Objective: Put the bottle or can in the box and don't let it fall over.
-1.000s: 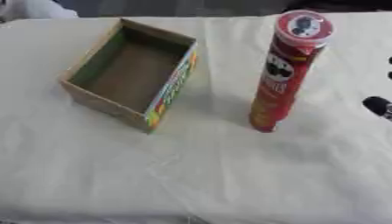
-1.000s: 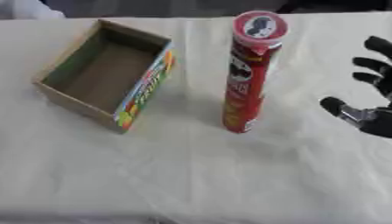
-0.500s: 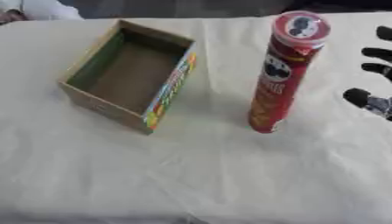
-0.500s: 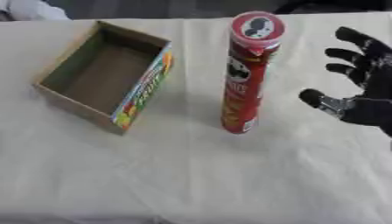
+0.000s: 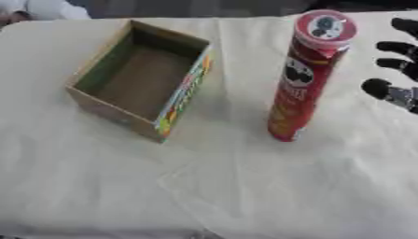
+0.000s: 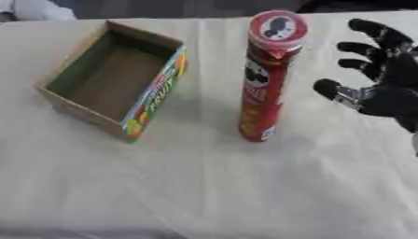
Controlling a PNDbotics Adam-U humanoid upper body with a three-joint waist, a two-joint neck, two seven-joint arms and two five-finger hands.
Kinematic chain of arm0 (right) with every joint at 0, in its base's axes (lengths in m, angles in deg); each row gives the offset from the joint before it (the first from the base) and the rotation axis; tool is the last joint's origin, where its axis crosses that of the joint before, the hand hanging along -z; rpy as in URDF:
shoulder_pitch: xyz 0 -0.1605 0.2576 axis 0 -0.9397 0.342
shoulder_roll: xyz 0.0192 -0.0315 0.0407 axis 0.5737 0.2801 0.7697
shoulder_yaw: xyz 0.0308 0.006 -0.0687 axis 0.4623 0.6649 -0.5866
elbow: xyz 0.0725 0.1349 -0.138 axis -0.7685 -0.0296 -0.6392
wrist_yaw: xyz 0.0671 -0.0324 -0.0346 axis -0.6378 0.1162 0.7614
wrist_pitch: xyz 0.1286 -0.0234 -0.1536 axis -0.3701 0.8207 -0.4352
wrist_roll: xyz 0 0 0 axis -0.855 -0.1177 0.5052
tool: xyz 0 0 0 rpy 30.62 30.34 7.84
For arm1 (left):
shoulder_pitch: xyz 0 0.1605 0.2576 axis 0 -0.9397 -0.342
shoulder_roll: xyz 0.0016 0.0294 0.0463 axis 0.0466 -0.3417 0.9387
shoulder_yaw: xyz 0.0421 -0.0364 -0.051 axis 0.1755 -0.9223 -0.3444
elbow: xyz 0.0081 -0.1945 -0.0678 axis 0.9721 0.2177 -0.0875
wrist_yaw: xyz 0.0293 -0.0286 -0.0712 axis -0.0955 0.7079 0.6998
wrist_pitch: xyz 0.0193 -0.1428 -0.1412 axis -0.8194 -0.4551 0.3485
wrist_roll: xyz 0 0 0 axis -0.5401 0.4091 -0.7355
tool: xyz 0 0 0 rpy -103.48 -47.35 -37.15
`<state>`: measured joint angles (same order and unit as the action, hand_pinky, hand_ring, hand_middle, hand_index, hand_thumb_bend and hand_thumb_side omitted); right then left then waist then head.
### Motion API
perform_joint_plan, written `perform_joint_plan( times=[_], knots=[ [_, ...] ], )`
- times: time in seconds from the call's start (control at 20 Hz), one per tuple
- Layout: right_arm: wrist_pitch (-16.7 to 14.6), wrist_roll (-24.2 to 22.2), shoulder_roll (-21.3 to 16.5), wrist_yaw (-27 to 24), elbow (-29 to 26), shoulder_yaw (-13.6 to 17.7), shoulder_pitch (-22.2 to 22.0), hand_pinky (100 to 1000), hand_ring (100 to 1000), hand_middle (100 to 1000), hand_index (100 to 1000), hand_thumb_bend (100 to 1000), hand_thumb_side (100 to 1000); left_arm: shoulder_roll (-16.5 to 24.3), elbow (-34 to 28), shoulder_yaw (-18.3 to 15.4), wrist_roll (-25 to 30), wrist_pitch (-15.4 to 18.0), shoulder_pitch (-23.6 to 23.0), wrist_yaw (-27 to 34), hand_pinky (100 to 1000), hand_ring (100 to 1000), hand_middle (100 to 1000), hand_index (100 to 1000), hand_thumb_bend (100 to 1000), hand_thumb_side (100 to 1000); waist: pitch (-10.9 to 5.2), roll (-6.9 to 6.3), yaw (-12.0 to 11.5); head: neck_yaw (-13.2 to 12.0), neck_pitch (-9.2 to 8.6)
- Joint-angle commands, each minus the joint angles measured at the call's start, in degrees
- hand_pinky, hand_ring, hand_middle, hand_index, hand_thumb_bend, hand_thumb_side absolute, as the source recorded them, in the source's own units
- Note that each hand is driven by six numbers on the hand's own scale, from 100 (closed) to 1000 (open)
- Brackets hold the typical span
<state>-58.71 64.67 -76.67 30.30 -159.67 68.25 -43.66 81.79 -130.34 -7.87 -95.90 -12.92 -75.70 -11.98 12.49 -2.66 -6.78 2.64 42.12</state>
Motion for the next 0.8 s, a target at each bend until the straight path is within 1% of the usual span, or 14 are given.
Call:
perform_joint_plan(
  times=[0.05,0.35,0.45,0.6,0.8],
  knots=[
    [0.29,-1.22,-0.92,-0.84,1.37,-0.25,1.68,856,897,1000,883,644,100,0.70,-0.53,0.02,0.18,-0.05,0.52,0.19,893,747,530,688,100,600,-0.48,-0.10,-0.18,0.06,-0.88],
    [0.41,-2.26,0.67,-1.71,5.04,-1.33,5.28,860,901,1000,882,632,105,0.21,-0.48,0.32,0.52,-0.05,0.64,0.46,892,745,527,683,100,605,-0.27,-0.49,-0.50,0.52,-1.49],
    [0.24,-2.53,1.16,-1.51,6.31,-1.74,6.30,858,895,1000,883,629,115,0.09,-0.46,0.36,0.60,-0.06,0.67,0.52,892,745,527,681,100,605,-0.15,-0.63,-0.67,0.77,-1.63],
    [-0.03,-2.86,1.74,-2.00,8.45,-2.35,7.72,855,888,1000,886,615,155,0.03,-0.44,0.42,0.69,-0.05,0.72,0.65,890,743,523,675,100,607,0.02,-0.76,-0.86,1.42,-2.13],
    [-0.65,-4.18,2.15,-2.51,11.17,-3.12,9.63,858,892,1000,885,618,158,-0.13,-0.45,0.50,0.77,-0.03,0.93,0.74,890,744,524,675,100,608,0.31,-0.81,-1.13,2.21,-2.63]
  ],
)
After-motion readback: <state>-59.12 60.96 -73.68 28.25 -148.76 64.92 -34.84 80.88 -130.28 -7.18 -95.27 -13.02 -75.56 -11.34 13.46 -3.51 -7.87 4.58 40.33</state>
